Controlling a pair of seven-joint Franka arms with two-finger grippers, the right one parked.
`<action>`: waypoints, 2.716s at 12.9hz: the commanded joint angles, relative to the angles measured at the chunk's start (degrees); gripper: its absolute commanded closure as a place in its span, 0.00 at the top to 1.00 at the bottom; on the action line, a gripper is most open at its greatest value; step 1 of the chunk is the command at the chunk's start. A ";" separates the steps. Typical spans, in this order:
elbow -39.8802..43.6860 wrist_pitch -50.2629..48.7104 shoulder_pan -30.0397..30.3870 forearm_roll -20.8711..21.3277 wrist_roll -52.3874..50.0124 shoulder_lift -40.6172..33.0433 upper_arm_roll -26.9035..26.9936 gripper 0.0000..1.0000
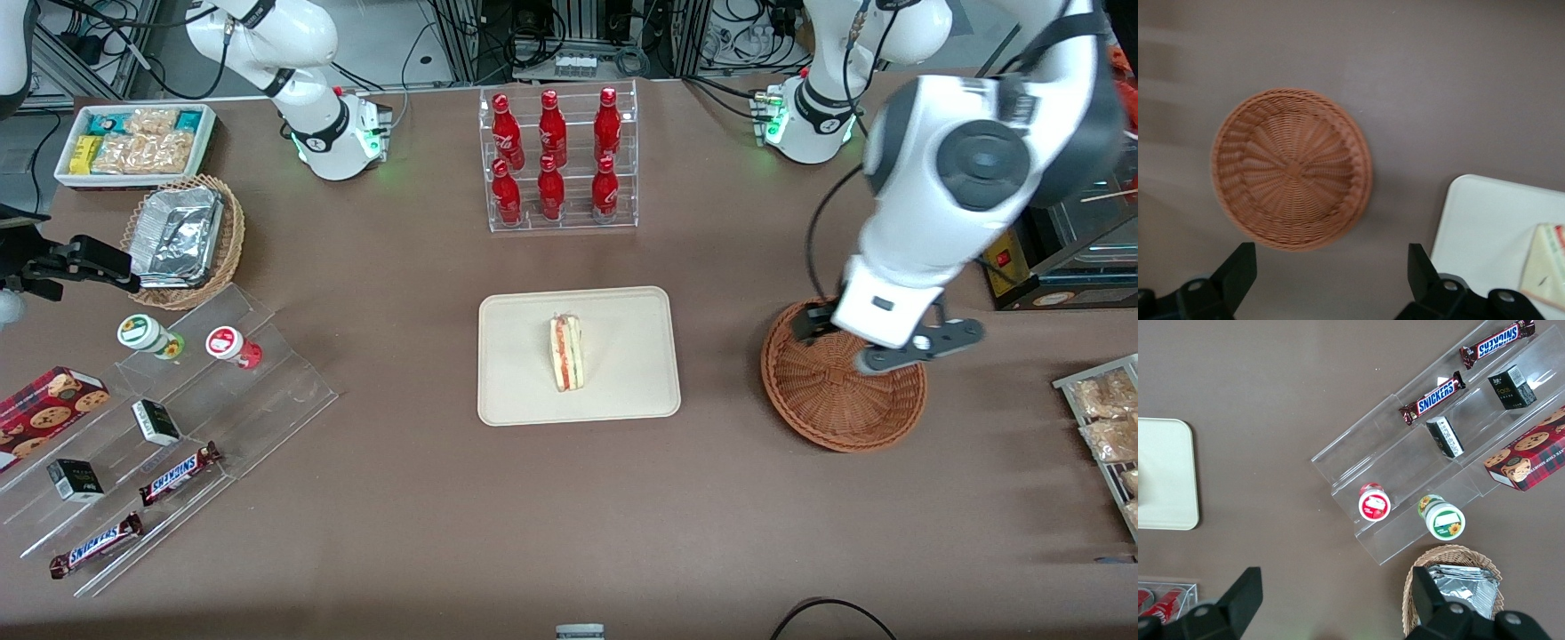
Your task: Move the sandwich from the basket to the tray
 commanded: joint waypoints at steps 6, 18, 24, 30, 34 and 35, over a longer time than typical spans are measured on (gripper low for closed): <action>2.42 -8.57 8.95 -1.59 16.56 -3.38 2.56 1.00; -0.29 -14.12 41.38 0.17 21.14 -11.29 -34.15 1.00; -1.70 -14.65 41.73 0.25 23.08 -13.32 -34.06 1.00; 1.11 -13.95 41.20 7.11 22.90 -11.12 -34.59 1.00; 1.90 -13.95 41.20 4.73 22.63 -10.42 -34.59 1.00; 1.99 -14.04 41.29 4.47 23.07 -10.41 -34.59 1.00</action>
